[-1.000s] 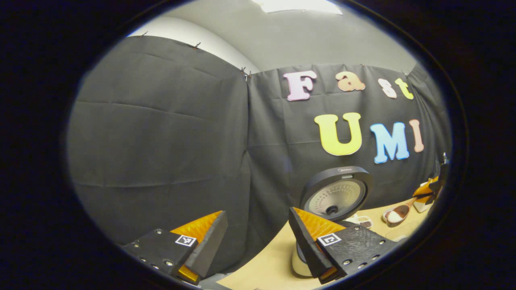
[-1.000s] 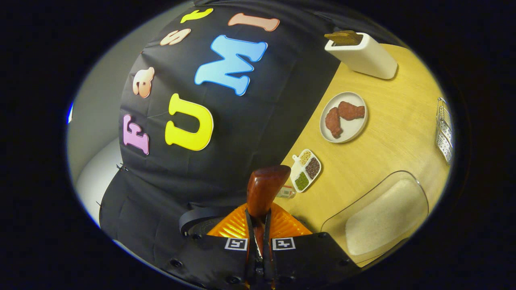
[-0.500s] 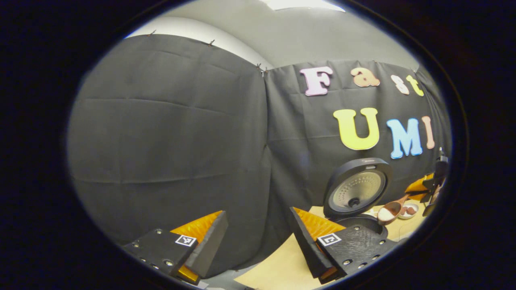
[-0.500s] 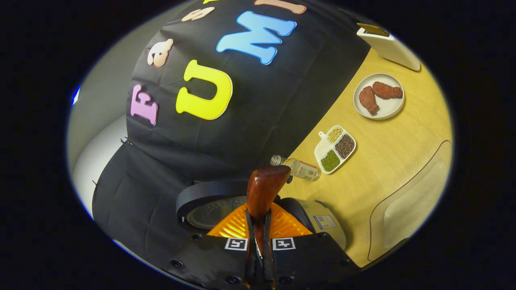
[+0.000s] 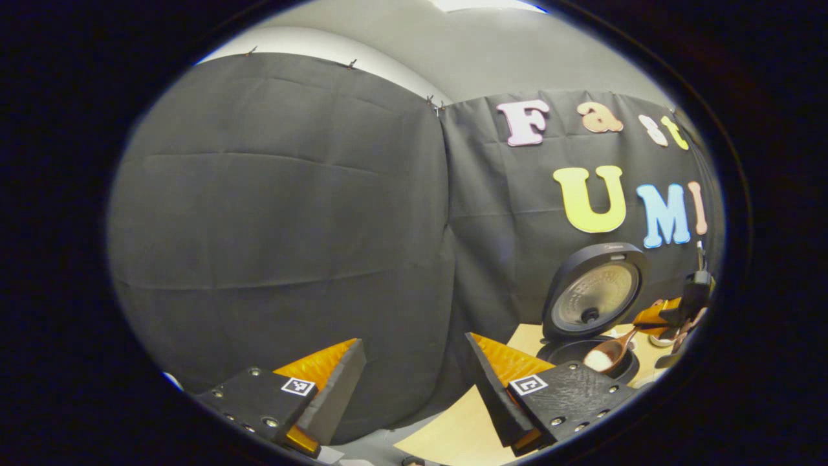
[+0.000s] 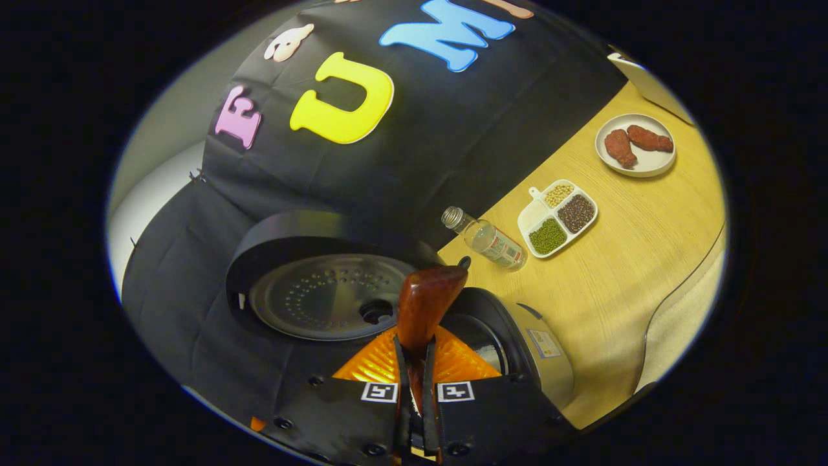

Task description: Close the left gripper, press the button to open the rice cooker; take a wooden spoon from the chopstick holder with the right hand, scoop a spoonful of rice and pour it into the rice cooker, then put the wooden spoon back into the chopstick holder.

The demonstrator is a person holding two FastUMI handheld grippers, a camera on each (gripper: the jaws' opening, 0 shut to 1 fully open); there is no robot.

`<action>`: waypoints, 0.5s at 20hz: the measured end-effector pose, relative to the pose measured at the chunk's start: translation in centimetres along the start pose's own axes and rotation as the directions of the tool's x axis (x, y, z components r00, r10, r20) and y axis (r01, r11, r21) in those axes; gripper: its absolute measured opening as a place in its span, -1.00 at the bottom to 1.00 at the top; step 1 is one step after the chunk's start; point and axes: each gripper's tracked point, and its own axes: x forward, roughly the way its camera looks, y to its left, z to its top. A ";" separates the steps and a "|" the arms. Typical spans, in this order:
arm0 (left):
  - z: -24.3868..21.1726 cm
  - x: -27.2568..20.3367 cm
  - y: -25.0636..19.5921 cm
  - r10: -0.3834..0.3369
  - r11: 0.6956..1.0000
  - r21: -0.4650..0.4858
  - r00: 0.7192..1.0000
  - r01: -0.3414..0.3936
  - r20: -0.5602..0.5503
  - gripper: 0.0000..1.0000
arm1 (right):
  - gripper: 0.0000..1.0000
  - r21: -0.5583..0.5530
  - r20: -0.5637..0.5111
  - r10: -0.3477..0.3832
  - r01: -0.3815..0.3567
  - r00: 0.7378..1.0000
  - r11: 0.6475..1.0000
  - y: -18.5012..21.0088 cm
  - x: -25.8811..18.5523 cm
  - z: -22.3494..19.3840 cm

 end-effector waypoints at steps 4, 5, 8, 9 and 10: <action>-0.7 0.2 0.1 0.015 1.000 -0.004 1.000 -0.015 -0.010 0.83 | -0.84 -0.158 -0.005 -0.022 0.021 1.000 0.987 0.2 0.8 -1.2; -0.6 0.2 0.1 0.016 1.000 -0.004 1.000 -0.016 -0.011 0.83 | -0.83 -0.200 0.000 -0.029 0.028 1.000 0.979 0.2 0.9 -1.3; -0.8 0.1 0.2 0.014 1.000 -0.002 1.000 -0.014 -0.008 0.83 | -0.84 -0.322 0.022 -0.038 0.043 0.999 0.946 0.5 1.0 -1.2; -0.7 0.0 0.2 0.012 1.000 -0.002 1.000 -0.012 -0.007 0.83 | -0.84 -0.359 0.027 -0.035 0.042 0.999 0.932 0.6 1.0 -1.3; -0.7 0.0 0.2 0.009 1.000 -0.004 1.000 -0.010 -0.007 0.83 | -0.84 -0.396 0.033 -0.031 0.042 0.999 0.917 0.8 1.0 -1.2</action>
